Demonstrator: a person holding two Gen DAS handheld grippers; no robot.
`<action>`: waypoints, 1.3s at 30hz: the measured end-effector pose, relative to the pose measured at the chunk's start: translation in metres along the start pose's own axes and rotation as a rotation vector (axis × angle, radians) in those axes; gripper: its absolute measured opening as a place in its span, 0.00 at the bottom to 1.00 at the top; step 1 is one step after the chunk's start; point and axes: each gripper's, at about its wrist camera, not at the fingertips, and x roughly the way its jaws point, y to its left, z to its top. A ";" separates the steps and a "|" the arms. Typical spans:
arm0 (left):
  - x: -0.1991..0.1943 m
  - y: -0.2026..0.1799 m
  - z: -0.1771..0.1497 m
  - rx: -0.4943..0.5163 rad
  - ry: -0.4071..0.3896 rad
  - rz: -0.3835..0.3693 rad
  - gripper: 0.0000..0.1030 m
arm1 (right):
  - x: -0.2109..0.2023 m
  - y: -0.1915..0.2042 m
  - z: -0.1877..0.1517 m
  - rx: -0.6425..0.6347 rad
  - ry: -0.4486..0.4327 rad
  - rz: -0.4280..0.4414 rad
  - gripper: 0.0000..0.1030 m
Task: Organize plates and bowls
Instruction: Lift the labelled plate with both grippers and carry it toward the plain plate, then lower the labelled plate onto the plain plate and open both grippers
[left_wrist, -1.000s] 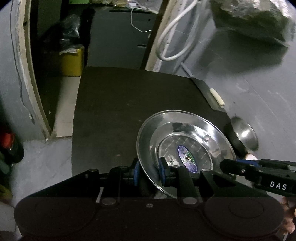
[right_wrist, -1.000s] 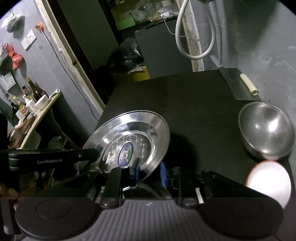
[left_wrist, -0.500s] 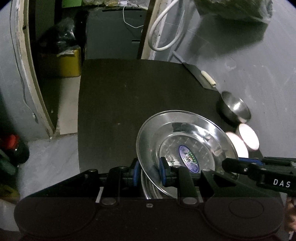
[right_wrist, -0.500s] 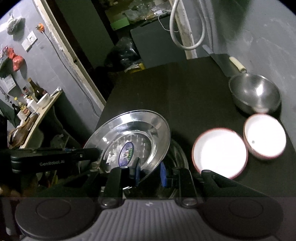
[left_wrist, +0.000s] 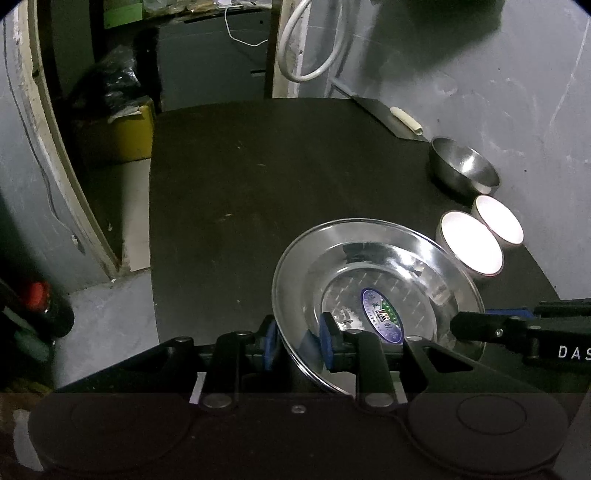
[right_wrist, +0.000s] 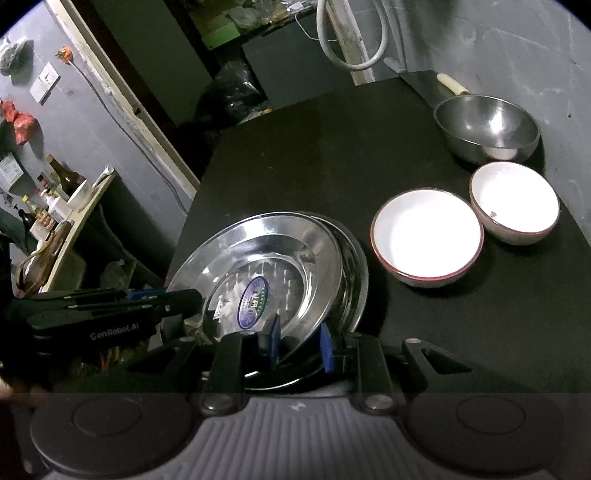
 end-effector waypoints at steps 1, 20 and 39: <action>0.001 -0.001 0.000 0.003 0.001 0.001 0.26 | 0.000 0.000 0.000 0.000 0.000 -0.001 0.25; 0.011 -0.016 0.007 0.073 0.006 0.056 0.29 | 0.004 0.006 0.000 -0.006 0.013 -0.038 0.27; 0.009 -0.018 0.007 0.090 0.004 0.080 0.43 | 0.004 0.016 -0.002 -0.074 0.025 -0.087 0.46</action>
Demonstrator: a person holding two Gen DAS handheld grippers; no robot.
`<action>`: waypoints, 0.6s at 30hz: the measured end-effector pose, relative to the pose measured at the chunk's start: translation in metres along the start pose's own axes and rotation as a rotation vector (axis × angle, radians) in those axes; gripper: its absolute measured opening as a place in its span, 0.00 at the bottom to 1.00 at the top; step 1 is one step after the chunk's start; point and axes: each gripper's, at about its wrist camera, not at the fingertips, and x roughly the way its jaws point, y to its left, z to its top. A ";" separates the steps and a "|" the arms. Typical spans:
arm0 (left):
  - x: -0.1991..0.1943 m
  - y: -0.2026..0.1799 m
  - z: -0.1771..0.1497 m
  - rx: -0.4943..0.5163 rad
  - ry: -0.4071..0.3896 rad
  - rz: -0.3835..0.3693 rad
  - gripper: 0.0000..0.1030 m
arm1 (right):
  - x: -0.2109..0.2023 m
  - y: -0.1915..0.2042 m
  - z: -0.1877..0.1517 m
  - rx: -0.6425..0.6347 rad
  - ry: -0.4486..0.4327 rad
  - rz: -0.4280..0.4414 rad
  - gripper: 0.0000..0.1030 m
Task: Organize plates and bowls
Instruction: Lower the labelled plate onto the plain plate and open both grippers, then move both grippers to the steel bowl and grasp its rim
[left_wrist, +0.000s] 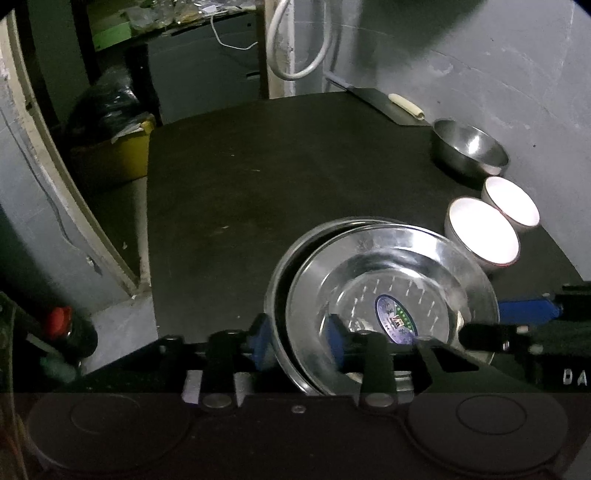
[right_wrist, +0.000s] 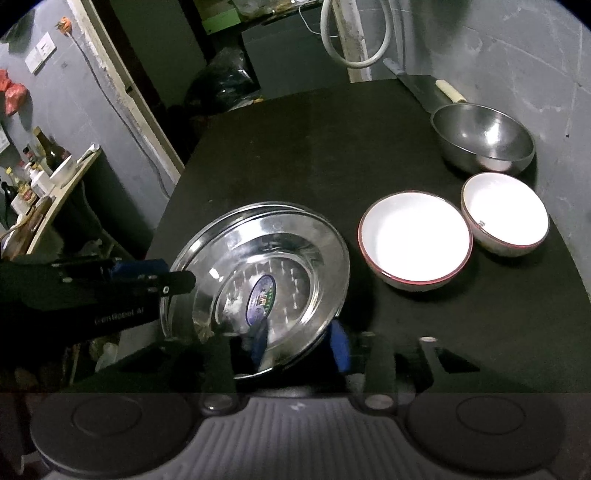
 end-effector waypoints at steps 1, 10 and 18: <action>-0.001 0.001 0.000 -0.006 -0.005 0.005 0.54 | 0.000 0.000 -0.001 -0.001 -0.001 0.001 0.52; -0.009 0.006 0.004 -0.051 -0.054 0.061 0.90 | -0.002 -0.001 -0.001 -0.024 -0.019 -0.007 0.80; -0.014 0.015 0.007 -0.084 -0.067 0.103 0.94 | 0.005 0.017 0.001 -0.092 -0.011 0.015 0.86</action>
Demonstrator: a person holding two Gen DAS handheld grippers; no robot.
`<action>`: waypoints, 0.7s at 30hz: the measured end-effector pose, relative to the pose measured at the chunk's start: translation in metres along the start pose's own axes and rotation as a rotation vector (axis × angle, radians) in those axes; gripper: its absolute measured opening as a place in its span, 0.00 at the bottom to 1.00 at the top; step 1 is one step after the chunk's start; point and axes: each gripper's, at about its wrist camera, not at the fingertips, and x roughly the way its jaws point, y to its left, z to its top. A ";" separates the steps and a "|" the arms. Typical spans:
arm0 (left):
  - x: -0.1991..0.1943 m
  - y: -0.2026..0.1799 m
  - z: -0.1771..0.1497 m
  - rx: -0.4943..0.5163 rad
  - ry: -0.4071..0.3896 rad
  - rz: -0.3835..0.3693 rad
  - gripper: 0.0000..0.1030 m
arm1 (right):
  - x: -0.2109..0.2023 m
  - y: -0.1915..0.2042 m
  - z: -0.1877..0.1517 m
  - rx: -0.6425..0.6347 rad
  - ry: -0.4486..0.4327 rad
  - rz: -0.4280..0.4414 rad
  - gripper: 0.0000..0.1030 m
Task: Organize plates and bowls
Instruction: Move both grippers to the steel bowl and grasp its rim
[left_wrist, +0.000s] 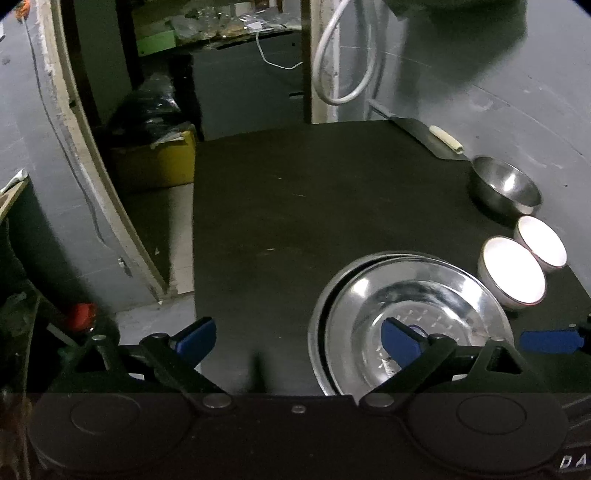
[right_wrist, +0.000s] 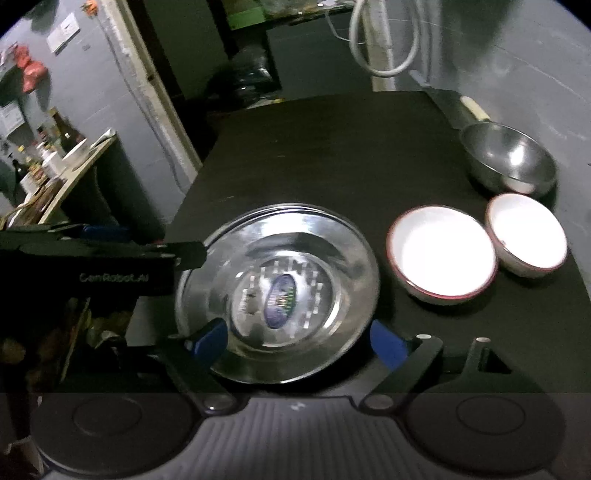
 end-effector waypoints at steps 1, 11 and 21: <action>0.000 0.002 0.000 -0.006 -0.001 0.002 0.95 | 0.001 0.002 0.000 -0.008 0.001 0.003 0.87; 0.003 0.003 0.013 -0.043 -0.025 0.013 0.99 | -0.005 -0.009 0.003 0.001 -0.040 0.002 0.90; 0.031 -0.043 0.071 -0.017 -0.077 -0.077 0.99 | -0.032 -0.095 0.030 0.169 -0.220 -0.157 0.98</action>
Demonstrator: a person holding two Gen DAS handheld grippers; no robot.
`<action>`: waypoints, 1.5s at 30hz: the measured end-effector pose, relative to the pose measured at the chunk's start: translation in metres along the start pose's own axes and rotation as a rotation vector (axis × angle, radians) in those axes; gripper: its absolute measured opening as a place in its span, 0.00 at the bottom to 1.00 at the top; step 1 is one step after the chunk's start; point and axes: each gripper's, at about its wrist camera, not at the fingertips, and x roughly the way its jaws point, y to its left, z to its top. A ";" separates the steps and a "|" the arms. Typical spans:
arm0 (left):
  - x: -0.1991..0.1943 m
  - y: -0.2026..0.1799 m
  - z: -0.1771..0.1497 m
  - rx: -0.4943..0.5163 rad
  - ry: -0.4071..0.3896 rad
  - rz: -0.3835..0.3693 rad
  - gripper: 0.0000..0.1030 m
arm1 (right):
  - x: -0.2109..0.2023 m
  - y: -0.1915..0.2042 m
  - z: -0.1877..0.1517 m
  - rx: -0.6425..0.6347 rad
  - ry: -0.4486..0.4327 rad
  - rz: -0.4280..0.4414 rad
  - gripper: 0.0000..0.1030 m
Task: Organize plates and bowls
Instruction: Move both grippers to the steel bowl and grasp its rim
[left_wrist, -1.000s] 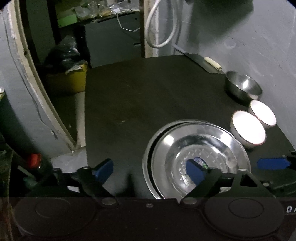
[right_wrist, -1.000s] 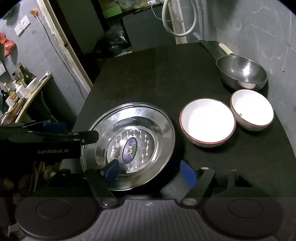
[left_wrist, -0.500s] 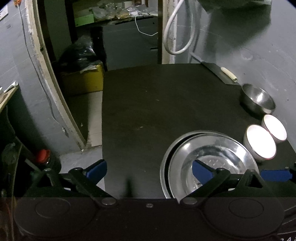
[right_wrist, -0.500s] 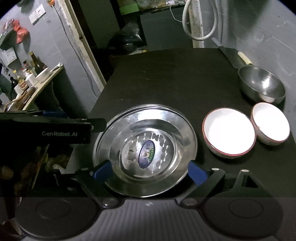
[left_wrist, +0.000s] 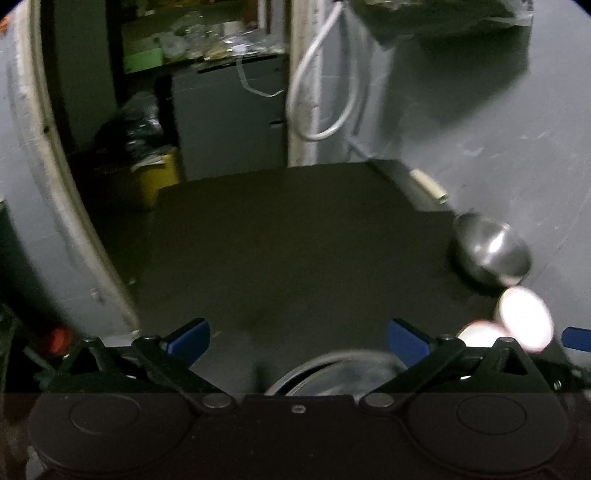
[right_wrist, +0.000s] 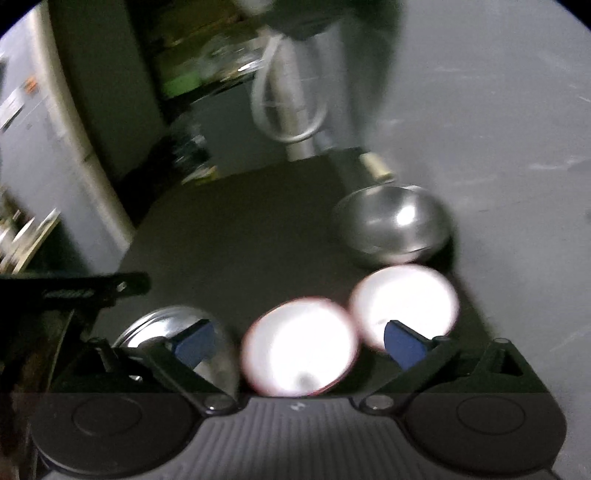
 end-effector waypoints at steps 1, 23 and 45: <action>0.005 -0.006 0.006 -0.005 -0.003 -0.017 0.99 | 0.002 -0.011 0.005 0.029 -0.011 -0.009 0.98; 0.134 -0.110 0.078 -0.036 0.097 -0.240 0.99 | 0.067 -0.088 0.023 0.287 -0.159 -0.070 0.97; 0.171 -0.135 0.083 0.021 0.230 -0.341 0.26 | 0.096 -0.100 0.038 0.330 -0.115 -0.078 0.64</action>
